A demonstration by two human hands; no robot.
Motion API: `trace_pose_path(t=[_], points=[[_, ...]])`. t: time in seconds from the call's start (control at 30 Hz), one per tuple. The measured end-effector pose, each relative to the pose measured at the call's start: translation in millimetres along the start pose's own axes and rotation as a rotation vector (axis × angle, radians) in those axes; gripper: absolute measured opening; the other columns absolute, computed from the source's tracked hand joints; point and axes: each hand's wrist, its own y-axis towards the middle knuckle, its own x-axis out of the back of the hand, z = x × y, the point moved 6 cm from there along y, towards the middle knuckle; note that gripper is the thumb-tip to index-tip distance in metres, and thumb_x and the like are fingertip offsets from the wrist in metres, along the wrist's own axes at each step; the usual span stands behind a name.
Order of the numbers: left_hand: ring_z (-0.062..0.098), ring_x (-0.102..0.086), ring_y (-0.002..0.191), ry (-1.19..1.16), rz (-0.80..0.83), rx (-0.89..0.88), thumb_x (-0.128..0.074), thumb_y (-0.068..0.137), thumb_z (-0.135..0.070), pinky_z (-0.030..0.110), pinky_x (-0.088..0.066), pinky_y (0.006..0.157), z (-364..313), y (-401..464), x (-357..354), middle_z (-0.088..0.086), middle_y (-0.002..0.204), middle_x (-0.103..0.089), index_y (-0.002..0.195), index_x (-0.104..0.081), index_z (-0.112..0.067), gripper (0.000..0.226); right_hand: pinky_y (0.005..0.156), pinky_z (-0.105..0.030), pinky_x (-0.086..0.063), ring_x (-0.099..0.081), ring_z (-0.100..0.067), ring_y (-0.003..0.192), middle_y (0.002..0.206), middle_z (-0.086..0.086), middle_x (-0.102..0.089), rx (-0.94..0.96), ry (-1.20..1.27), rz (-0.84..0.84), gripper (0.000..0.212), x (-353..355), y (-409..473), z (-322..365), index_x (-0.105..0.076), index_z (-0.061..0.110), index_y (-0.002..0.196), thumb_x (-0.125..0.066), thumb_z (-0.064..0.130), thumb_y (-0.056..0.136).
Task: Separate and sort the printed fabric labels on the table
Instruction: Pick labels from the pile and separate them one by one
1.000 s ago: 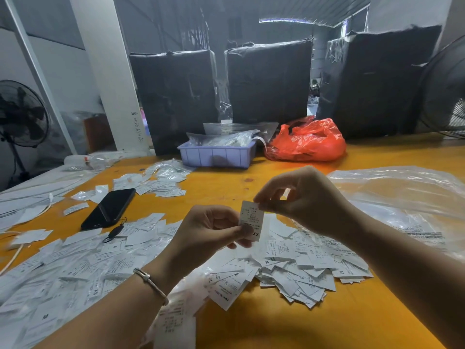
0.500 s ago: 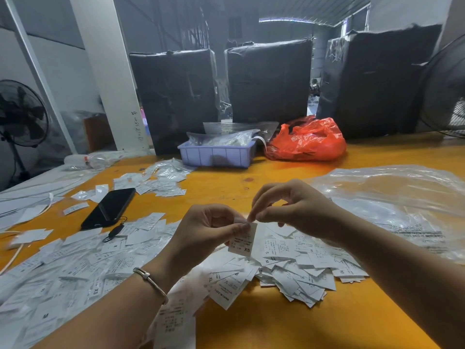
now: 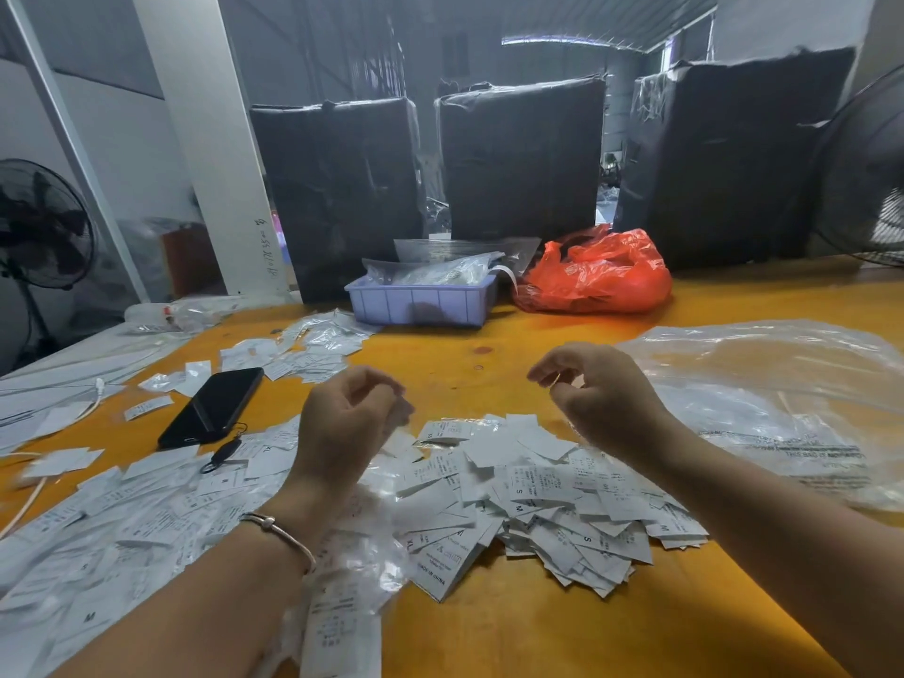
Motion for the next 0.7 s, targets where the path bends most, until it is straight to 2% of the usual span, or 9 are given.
trace_pose_path(t=[0.07, 0.17, 0.3, 0.4, 0.47, 0.5, 0.57, 0.63, 0.7], points=[[0.009, -0.057, 0.046, 0.102, -0.048, 0.062, -0.049, 0.084, -0.004, 0.023, -0.042, 0.043, 7, 6, 6, -0.002, 0.049, -0.062, 0.062, -0.065, -0.008, 0.027, 0.083, -0.025, -0.047, -0.059, -0.013, 0.095, 0.108, -0.005, -0.069, -0.017, -0.036, 0.048, 0.036, -8, -1, -6, -0.067, 0.012, 0.112, -0.05, -0.006, 0.085], [0.02, -0.05, 0.05, 0.441, 0.05, 0.109, -0.038, 0.061, -0.018, 0.027, -0.036, 0.054, 10, 8, 8, -0.003, 0.043, -0.056, 0.047, -0.058, -0.006, 0.027, 0.104, -0.029, -0.038, -0.047, -0.014, 0.124, 0.137, 0.0, -0.052, -0.02, -0.073, 0.236, 0.047, -32, -9, -12, -0.046, 0.021, 0.137, -0.054, 0.007, 0.093], [0.024, -0.05, 0.057, 0.863, 0.162, 0.152, -0.043, 0.059, -0.015, 0.03, -0.035, 0.054, 19, 7, 3, 0.004, 0.062, -0.066, 0.055, -0.061, -0.008, 0.019, 0.112, -0.025, -0.018, -0.022, -0.009, 0.141, 0.156, 0.009, -0.025, 0.042, -0.149, 0.457, 0.056, -59, -21, -14, -0.023, 0.035, 0.149, -0.047, 0.035, 0.099], [0.026, -0.062, 0.066, 0.952, 0.161, 0.189, -0.049, 0.066, -0.011, 0.03, -0.045, 0.058, 24, 9, 0, 0.005, 0.07, -0.07, 0.066, -0.069, -0.008, 0.021, 0.111, -0.021, -0.007, -0.01, -0.004, 0.144, 0.159, 0.012, -0.016, 0.101, -0.175, 0.535, 0.057, -71, -24, -11, -0.015, 0.035, 0.151, -0.036, 0.048, 0.099], [0.024, -0.058, 0.067, 0.95, 0.16, 0.093, -0.049, 0.071, -0.013, 0.03, -0.043, 0.06, 25, 9, -5, 0.005, 0.076, -0.07, 0.07, -0.069, -0.009, 0.021, 0.114, -0.023, -0.002, -0.005, -0.002, 0.145, 0.159, 0.012, -0.012, 0.103, -0.195, 0.575, 0.059, -76, -26, -13, -0.011, 0.035, 0.152, -0.031, 0.053, 0.099], [0.021, -0.056, 0.073, 0.926, 0.161, 0.028, -0.049, 0.075, -0.014, 0.03, -0.043, 0.064, 24, 8, -9, 0.003, 0.08, -0.069, 0.073, -0.068, -0.012, 0.02, 0.116, -0.027, 0.0, -0.003, -0.002, 0.145, 0.16, 0.011, -0.01, 0.098, -0.216, 0.597, 0.06, -78, -27, -15, -0.01, 0.035, 0.152, -0.029, 0.055, 0.098], [0.015, -0.052, 0.1, 0.844, 0.203, -0.053, -0.051, 0.084, -0.018, 0.033, -0.045, 0.084, 22, 6, -18, -0.01, 0.099, -0.061, 0.088, -0.068, -0.024, 0.019, 0.118, -0.032, 0.001, -0.005, -0.005, 0.145, 0.159, 0.008, -0.013, 0.089, -0.27, 0.614, 0.061, -80, -27, -18, -0.012, 0.034, 0.152, -0.026, 0.057, 0.098], [0.011, -0.038, 0.129, 0.777, 0.328, -0.081, -0.053, 0.09, -0.022, 0.035, -0.035, 0.104, 26, 6, -30, -0.014, 0.129, -0.052, 0.116, -0.06, -0.033, 0.029, 0.119, -0.036, -0.002, -0.015, -0.006, 0.144, 0.156, 0.008, -0.026, 0.098, -0.309, 0.56, 0.058, -79, -24, -16, -0.022, 0.031, 0.151, -0.028, 0.054, 0.099], [0.006, -0.018, 0.145, 0.767, 0.46, -0.104, -0.051, 0.096, -0.029, 0.039, -0.02, 0.118, 33, 5, -41, -0.016, 0.151, -0.035, 0.133, -0.048, -0.036, 0.038, 0.114, -0.034, -0.012, -0.031, -0.009, 0.135, 0.143, 0.008, -0.047, 0.106, -0.29, 0.432, 0.049, -74, -18, -13, -0.036, 0.028, 0.145, -0.033, 0.048, 0.1]])
